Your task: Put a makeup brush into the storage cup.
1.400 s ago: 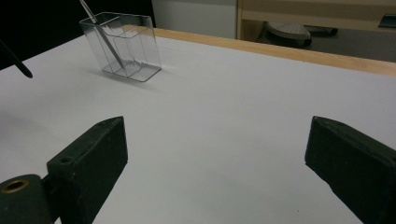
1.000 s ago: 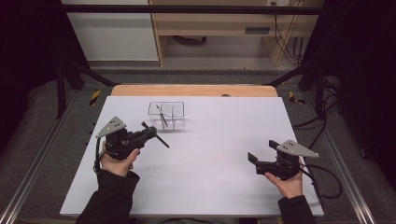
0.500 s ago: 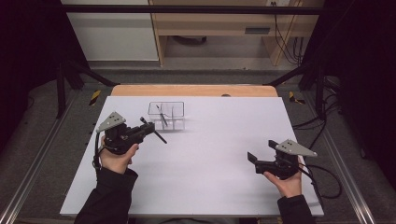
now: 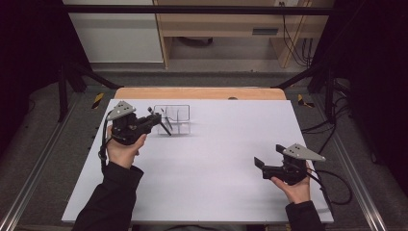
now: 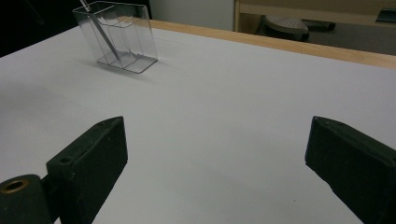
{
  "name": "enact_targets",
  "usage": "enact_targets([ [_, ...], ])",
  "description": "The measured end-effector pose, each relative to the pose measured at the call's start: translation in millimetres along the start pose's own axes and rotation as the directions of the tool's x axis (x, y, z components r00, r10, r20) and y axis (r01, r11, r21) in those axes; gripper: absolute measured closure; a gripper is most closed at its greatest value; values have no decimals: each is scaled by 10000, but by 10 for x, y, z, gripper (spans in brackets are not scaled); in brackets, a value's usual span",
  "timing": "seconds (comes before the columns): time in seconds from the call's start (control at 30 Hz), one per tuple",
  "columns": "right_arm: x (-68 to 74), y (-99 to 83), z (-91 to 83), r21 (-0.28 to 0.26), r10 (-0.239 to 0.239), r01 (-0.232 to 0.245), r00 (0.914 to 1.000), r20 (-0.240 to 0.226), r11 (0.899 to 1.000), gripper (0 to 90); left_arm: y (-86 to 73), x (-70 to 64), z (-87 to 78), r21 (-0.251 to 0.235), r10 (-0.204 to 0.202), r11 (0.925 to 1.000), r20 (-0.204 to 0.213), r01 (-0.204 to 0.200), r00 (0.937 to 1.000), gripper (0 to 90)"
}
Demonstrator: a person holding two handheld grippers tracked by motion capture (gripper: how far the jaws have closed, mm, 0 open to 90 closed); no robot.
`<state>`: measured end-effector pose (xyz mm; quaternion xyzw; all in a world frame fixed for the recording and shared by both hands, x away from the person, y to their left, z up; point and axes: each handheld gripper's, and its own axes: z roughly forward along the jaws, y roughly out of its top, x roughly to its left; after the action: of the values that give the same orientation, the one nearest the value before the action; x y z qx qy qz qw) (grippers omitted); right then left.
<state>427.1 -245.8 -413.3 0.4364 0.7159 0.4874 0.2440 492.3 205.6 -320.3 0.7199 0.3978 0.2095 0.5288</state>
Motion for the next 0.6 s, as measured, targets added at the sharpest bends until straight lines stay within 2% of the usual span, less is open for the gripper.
enact_targets([
  [0.23,-5,5,-11,-65,-21,21,10000,-17,10000,61,103,5,86,5,60,10000,-37,-60,10000,838],
  [0.47,3,2,0,-25,-35,35,10000,-64,10000,61,194,36,149,-14,286,9996,-351,-286,9990,838],
  [0.6,2,2,0,-48,-44,43,10000,-79,10000,63,231,73,206,23,201,9998,-441,-200,9988,838],
])
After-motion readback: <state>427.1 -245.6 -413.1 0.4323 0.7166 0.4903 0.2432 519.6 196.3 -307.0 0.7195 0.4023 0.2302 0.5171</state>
